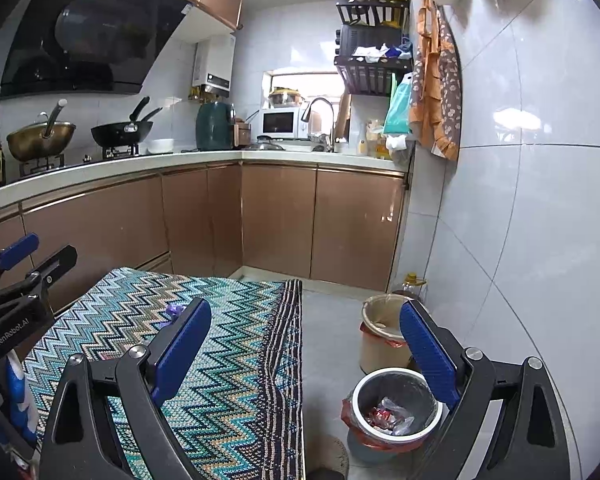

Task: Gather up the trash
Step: 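Lower both tools toward the purple glove and red-and-clear wrapper, then grasp the red-and-clear wrapper with the left tool while the right tool grasps the purple glove, then lift and carry the wrapper and glove over the white-rimmed bin, then open both tools to drop the wrapper and glove into the bin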

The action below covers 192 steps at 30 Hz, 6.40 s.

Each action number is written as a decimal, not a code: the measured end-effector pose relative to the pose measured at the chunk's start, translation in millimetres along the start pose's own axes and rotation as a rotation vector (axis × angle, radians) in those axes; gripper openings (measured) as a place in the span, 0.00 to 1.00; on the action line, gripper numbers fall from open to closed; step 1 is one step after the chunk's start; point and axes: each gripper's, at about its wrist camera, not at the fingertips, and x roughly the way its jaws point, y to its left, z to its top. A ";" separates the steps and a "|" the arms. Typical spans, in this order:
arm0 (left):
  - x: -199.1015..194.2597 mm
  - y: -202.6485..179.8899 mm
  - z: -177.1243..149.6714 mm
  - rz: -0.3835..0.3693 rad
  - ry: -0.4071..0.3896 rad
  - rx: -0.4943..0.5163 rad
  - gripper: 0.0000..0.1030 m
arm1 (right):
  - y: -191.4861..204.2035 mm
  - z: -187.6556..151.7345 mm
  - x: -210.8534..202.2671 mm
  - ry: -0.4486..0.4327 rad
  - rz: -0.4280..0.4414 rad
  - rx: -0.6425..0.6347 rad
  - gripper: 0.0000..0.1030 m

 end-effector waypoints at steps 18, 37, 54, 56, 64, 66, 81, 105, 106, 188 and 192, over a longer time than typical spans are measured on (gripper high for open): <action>81.9 40.0 -44.7 0.031 0.172 -0.036 0.80 | 28.1 -11.7 77.8 0.119 0.081 -0.033 0.92; 158.7 95.1 -119.0 -0.093 0.373 -0.102 0.79 | 71.7 -31.4 193.3 0.266 0.283 -0.064 0.90; 241.6 69.3 -176.8 -0.324 0.645 -0.128 0.30 | 116.4 -58.3 312.5 0.455 0.560 -0.031 0.59; 245.6 71.2 -179.9 -0.335 0.662 -0.148 0.27 | 123.8 -61.6 326.2 0.477 0.591 -0.029 0.53; 252.6 71.2 -186.5 -0.347 0.689 -0.177 0.21 | 150.6 -68.7 363.3 0.528 0.676 -0.026 0.37; 252.6 71.4 -187.0 -0.349 0.689 -0.178 0.21 | 155.0 -68.2 366.9 0.530 0.683 -0.028 0.32; 256.1 68.4 -185.4 -0.340 0.686 -0.161 0.16 | 169.4 -69.9 368.0 0.535 0.741 -0.041 0.01; 210.6 63.3 -160.0 -0.202 0.566 -0.073 0.09 | 85.8 -26.0 224.4 0.356 0.592 -0.015 0.00; 204.9 61.5 -154.5 -0.195 0.554 -0.066 0.09 | 82.4 -25.2 215.8 0.349 0.585 -0.018 0.00; 317.9 -389.2 -149.0 -0.530 0.773 0.378 0.12 | -260.2 -166.1 265.7 0.389 0.039 0.411 0.04; 332.6 -401.4 -161.4 -0.542 0.818 0.352 0.12 | -268.2 -181.7 282.1 0.425 0.018 0.413 0.04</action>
